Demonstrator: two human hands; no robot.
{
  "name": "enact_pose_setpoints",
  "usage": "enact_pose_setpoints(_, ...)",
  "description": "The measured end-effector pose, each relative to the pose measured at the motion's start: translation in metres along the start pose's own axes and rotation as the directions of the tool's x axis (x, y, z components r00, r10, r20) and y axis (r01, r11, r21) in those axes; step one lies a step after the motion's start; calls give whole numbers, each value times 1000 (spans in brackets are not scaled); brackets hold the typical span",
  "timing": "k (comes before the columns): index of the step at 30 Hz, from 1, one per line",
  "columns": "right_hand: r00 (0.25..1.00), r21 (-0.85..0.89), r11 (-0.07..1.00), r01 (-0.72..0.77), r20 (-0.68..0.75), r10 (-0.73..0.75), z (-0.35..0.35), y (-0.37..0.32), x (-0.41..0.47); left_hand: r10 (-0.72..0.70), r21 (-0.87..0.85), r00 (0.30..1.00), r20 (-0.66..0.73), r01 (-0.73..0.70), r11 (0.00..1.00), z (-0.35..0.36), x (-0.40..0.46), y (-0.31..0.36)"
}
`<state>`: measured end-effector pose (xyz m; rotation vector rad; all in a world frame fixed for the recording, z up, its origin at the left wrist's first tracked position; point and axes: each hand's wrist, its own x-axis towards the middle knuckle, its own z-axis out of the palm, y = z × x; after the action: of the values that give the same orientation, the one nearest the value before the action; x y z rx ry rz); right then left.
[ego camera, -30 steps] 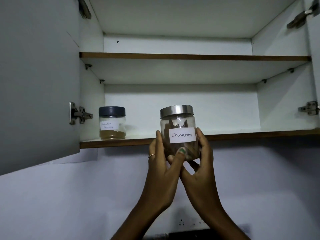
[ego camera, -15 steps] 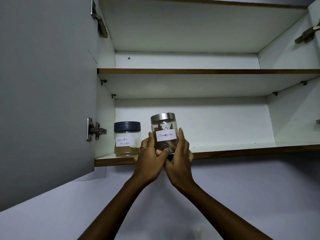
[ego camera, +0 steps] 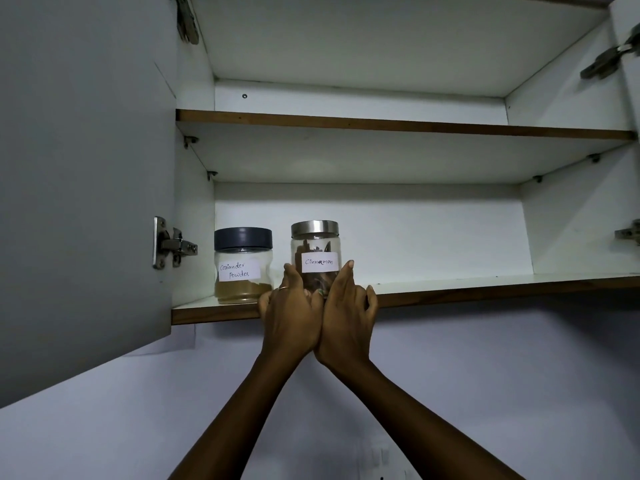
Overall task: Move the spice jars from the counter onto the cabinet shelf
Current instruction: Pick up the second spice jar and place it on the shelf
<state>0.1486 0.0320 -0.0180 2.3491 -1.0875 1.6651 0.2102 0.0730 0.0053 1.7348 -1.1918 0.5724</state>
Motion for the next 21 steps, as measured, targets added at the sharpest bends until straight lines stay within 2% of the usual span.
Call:
enact_pose_setpoints(5,997,16,998,65,33,-65,-6,4,-4,27,-20,998,-58,-28,999,6,-8,-2)
enact_pose_setpoints(10,974,51,974,222,37,-224,-14,18,-22,178,-104,966,-185,-200,974,9,-43,-3)
enact_pose_setpoints(14,947,133,939,316,14,-321,-28,42,-59,289,-226,921,-261,-349,909,24,-94,-2)
enact_pose_setpoints(17,943,158,932,327,17,-333,-44,67,-92,333,-272,919,-211,-383,883,40,-128,6)
enact_pose_setpoints(21,948,50,954,295,109,-299,-69,116,-138,355,-338,933,-66,-356,872,74,-176,24)
